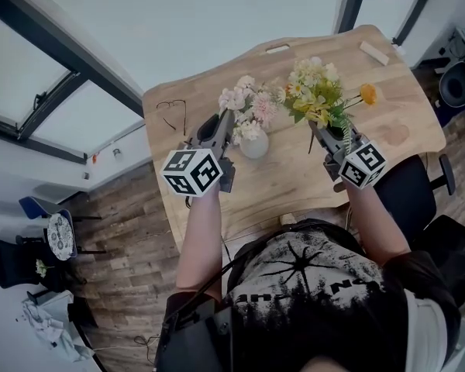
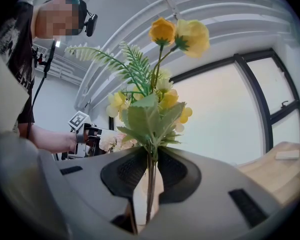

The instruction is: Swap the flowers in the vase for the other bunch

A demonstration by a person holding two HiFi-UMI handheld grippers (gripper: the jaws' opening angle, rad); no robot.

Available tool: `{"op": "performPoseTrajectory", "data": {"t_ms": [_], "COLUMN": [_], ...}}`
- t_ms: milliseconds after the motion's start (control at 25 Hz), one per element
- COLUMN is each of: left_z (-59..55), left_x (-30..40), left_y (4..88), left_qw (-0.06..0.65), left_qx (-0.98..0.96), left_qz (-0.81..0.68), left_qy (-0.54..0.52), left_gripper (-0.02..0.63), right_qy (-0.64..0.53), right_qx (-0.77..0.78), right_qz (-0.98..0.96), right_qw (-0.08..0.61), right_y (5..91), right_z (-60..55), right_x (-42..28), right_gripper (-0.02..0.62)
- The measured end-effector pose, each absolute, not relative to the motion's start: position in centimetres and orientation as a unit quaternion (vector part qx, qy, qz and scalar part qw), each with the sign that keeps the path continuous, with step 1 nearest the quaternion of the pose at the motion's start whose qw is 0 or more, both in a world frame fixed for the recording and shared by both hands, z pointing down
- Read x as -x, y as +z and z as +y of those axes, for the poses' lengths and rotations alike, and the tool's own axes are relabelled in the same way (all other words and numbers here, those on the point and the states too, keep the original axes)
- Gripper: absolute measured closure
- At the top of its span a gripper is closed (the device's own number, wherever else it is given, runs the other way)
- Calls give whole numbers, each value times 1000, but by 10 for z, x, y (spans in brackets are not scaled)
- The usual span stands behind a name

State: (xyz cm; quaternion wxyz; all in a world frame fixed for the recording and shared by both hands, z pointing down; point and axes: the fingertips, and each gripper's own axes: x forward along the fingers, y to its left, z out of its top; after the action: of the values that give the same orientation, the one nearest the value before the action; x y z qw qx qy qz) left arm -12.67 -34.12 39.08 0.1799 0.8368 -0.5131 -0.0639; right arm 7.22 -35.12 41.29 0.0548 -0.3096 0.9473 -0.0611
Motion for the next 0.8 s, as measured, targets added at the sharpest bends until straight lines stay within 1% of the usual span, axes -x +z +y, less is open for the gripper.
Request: {"op": "performPoseTrajectory", "data": {"t_ms": [280, 800], "left_z": [-336, -331], "left_x": [138, 138], "left_y": [371, 340], "left_qw": [167, 150], "left_qx": [-837, -837], "left_qz": [-515, -516], "left_qy": [-78, -103], "left_gripper": [566, 566], "right_qy": [-53, -46], "right_qx": [312, 313], "right_qz": [946, 945], "right_qw": [66, 81], "right_y": [402, 393], "right_z": [-348, -348], "right_x": [-72, -84], "right_gripper": [532, 532]}}
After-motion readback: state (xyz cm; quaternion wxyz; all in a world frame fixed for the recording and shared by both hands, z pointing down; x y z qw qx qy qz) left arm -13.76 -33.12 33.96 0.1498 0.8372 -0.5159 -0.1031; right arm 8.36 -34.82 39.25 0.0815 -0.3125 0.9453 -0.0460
